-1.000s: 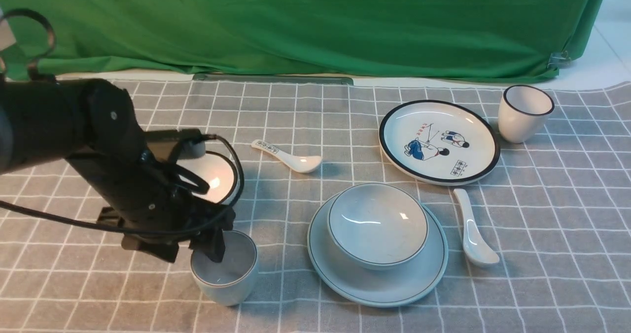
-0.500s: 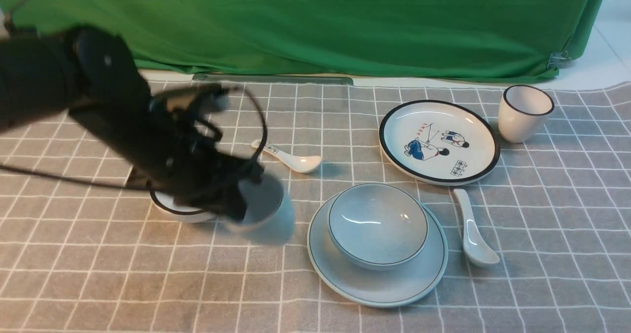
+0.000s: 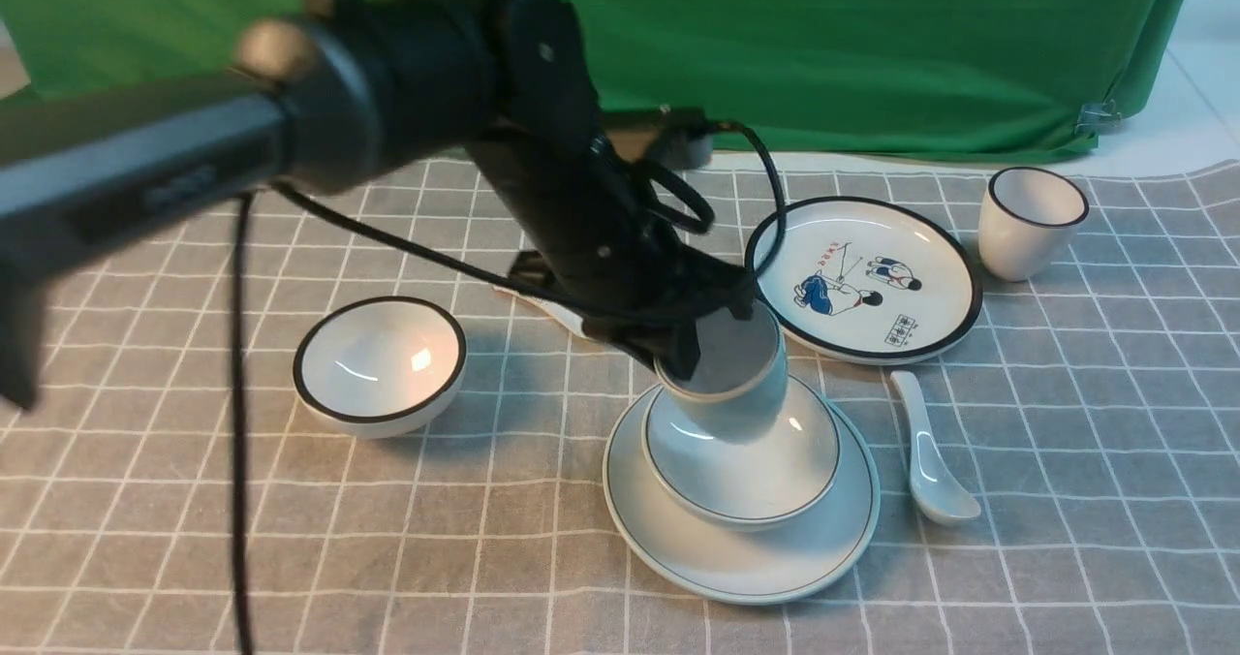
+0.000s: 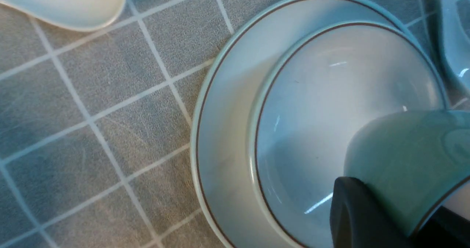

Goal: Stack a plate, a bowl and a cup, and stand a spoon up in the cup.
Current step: Use the left arm to put the blue teacup into the blue rice bowl in the middle, then use the right arm to grab a blue soup spoon

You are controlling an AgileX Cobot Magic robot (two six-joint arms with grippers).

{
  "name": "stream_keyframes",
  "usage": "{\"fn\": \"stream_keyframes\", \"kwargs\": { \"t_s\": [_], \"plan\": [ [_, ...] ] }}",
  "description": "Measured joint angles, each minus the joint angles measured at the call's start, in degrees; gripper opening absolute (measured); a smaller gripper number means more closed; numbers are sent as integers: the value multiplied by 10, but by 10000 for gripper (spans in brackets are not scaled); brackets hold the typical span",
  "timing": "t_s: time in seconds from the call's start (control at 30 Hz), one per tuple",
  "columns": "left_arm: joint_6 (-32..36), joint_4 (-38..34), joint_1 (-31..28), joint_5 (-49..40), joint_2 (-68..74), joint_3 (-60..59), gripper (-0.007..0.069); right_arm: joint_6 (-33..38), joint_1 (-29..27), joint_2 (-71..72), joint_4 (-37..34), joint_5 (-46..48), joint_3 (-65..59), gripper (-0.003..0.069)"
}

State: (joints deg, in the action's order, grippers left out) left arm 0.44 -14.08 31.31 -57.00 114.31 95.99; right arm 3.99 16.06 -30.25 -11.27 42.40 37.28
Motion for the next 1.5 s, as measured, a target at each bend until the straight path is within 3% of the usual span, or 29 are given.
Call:
{"fn": "stream_keyframes", "kwargs": {
  "t_s": [0.9,1.1,1.37,1.5],
  "plan": [
    [-8,2,2,9,44,8,93,4,0,0,0,0,0,57],
    [-9,-6,2,11,45,9,199,4,0,0,0,0,0,63],
    [-9,0,2,8,16,20,414,-4,0,-36,0,41,24,67],
    [-9,14,2,7,-11,25,440,-1,0,-92,0,80,60,69]
  ]
}}
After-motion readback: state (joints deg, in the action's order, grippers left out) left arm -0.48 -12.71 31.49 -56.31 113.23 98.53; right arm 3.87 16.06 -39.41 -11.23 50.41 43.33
